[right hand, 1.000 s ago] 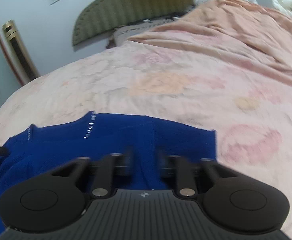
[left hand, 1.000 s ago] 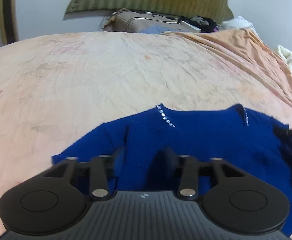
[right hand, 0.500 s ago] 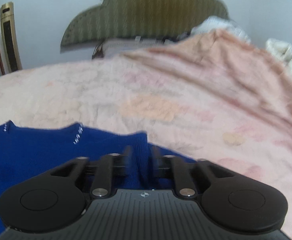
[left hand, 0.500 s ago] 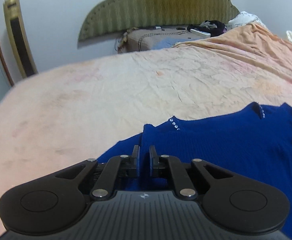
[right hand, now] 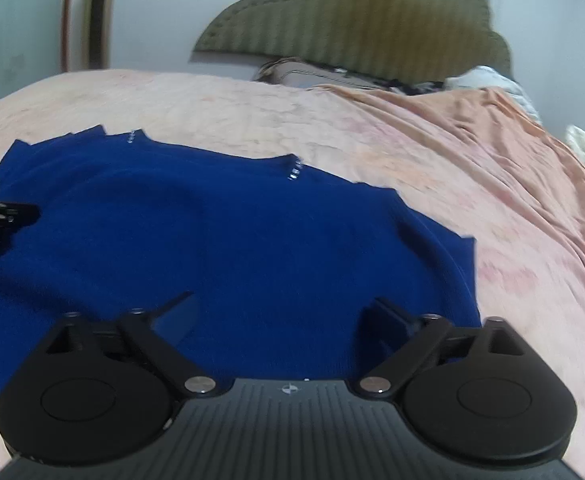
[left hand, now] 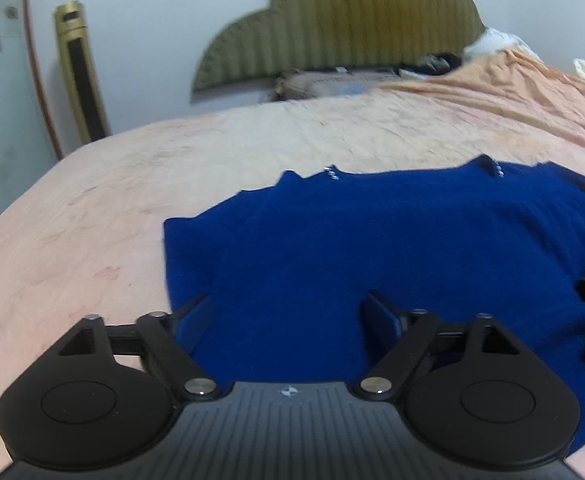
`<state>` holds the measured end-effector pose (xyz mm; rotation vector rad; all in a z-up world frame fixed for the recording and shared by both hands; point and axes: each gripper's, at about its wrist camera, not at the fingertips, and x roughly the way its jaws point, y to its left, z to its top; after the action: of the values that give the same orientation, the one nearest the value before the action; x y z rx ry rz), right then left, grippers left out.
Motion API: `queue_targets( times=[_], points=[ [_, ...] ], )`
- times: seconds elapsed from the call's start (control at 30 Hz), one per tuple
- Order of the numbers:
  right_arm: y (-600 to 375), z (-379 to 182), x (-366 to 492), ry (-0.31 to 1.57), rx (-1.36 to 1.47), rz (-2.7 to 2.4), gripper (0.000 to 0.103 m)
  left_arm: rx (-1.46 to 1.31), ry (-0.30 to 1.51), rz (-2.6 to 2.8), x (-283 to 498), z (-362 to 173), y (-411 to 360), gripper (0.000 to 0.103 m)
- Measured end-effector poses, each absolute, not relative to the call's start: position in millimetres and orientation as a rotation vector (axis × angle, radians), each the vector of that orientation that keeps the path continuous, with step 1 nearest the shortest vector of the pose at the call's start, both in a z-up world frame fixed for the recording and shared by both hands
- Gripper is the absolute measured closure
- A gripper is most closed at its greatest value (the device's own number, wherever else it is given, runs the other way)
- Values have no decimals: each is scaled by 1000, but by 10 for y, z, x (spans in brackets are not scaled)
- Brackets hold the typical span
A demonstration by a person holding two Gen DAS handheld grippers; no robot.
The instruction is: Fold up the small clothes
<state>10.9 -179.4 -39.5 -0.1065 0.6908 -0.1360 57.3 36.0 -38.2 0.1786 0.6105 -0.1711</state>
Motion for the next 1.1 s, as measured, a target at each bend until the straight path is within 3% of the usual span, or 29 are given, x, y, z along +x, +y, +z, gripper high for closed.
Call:
queue_targets(
  times=[0.27, 0.7, 1.1],
  points=[
    [-1924, -495, 6, 654, 0, -133, 0, 70, 647, -175, 650, -403, 509, 9],
    [-1965, -442, -151, 617, 71, -113, 1, 184, 660, -98, 618, -49, 408, 8],
    [-1525, -133, -340, 601, -41, -89, 0, 259, 666, -49, 576, 43, 294, 8]
  ],
)
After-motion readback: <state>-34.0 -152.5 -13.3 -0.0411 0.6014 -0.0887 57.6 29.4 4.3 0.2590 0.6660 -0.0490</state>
